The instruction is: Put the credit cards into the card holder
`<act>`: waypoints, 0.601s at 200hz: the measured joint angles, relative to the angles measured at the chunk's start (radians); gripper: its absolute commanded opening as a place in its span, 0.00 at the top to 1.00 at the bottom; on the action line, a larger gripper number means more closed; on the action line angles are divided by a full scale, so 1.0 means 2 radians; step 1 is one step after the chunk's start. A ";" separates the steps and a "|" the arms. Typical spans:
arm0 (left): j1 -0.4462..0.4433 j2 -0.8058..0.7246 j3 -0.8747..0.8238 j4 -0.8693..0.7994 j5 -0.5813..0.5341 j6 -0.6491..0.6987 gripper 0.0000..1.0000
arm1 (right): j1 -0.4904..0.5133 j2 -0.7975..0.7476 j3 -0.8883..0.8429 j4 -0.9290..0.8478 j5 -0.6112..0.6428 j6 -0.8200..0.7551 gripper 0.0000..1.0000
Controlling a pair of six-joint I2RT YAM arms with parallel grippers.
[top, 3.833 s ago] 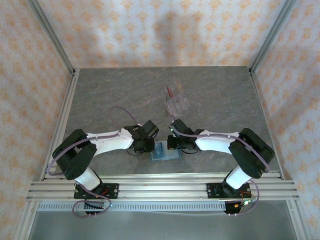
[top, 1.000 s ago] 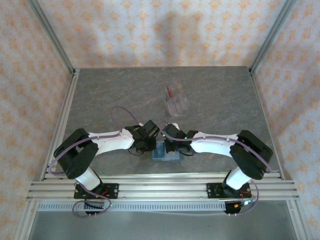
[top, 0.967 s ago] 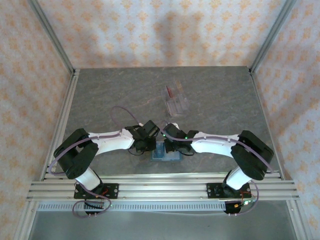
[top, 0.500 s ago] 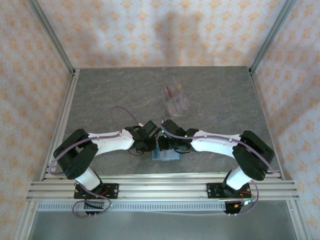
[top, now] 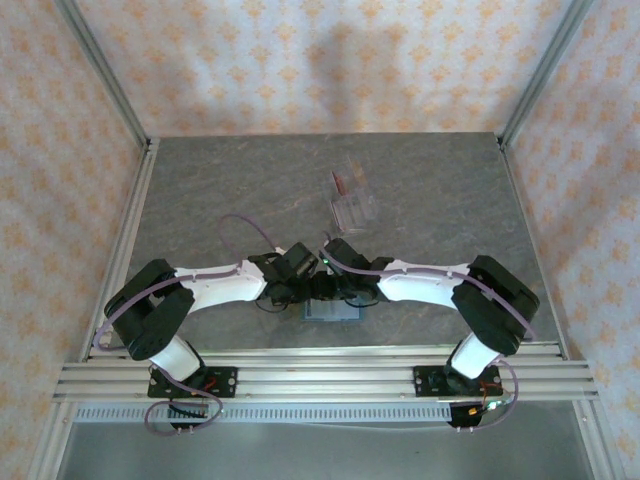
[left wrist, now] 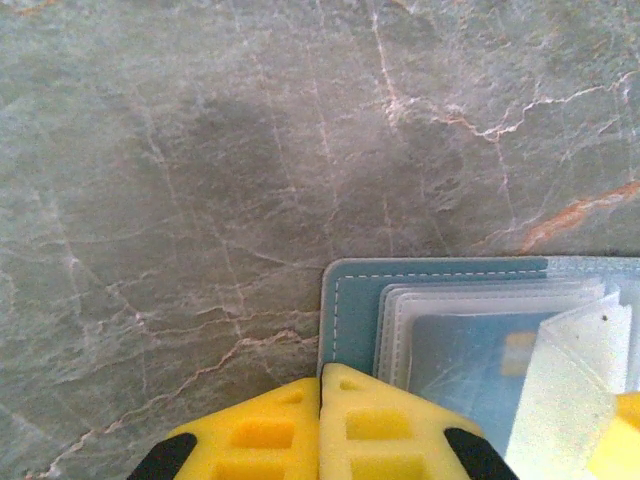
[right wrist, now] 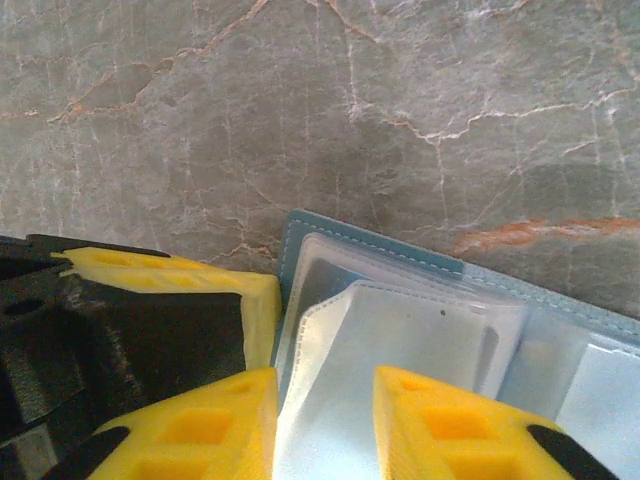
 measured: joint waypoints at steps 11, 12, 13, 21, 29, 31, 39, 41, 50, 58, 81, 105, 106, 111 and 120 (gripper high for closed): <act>0.000 -0.001 -0.001 0.000 0.000 0.000 0.92 | -0.002 0.000 -0.002 0.002 -0.005 0.003 0.66; 0.000 -0.001 -0.001 -0.001 0.000 0.000 0.92 | -0.002 0.000 -0.002 0.002 -0.006 0.003 0.66; 0.000 -0.002 -0.001 -0.001 0.000 0.000 0.92 | -0.002 0.000 -0.002 0.002 -0.006 0.003 0.66; 0.000 -0.003 -0.002 -0.002 0.000 0.000 0.92 | -0.002 0.000 -0.002 0.003 -0.011 0.004 0.65; 0.000 -0.007 -0.003 -0.006 -0.001 0.000 0.92 | -0.003 0.000 -0.003 0.006 -0.017 0.005 0.64; 0.000 -0.008 -0.004 -0.007 -0.001 0.000 0.92 | -0.004 0.000 -0.003 0.007 -0.019 0.005 0.64; 0.000 -0.013 -0.008 -0.011 -0.002 0.000 0.91 | -0.004 0.000 -0.004 0.011 -0.027 0.006 0.63; 0.000 -0.014 -0.008 -0.013 -0.002 0.000 0.91 | -0.004 0.000 -0.004 0.012 -0.029 0.006 0.62; 0.002 -0.023 -0.014 -0.020 -0.004 0.000 0.91 | -0.005 0.000 -0.004 0.019 -0.040 0.008 0.61; 0.005 -0.031 -0.019 -0.027 -0.004 0.000 0.90 | -0.007 0.000 -0.004 0.025 -0.049 0.008 0.61; 0.019 -0.056 -0.030 -0.039 -0.004 0.002 0.87 | -0.008 0.005 0.001 0.047 -0.079 0.007 0.61; 0.031 -0.087 -0.036 -0.054 -0.004 0.003 0.82 | -0.008 0.016 0.011 0.064 -0.099 0.007 0.61; 0.031 -0.088 -0.036 -0.054 -0.004 0.003 0.81 | -0.008 0.017 0.011 0.065 -0.099 0.007 0.61; 0.033 -0.096 -0.037 -0.057 -0.004 0.004 0.81 | -0.008 0.020 0.013 0.067 -0.102 0.007 0.61; 0.037 -0.109 -0.040 -0.060 -0.004 0.005 0.80 | -0.008 0.025 0.016 0.070 -0.105 0.007 0.61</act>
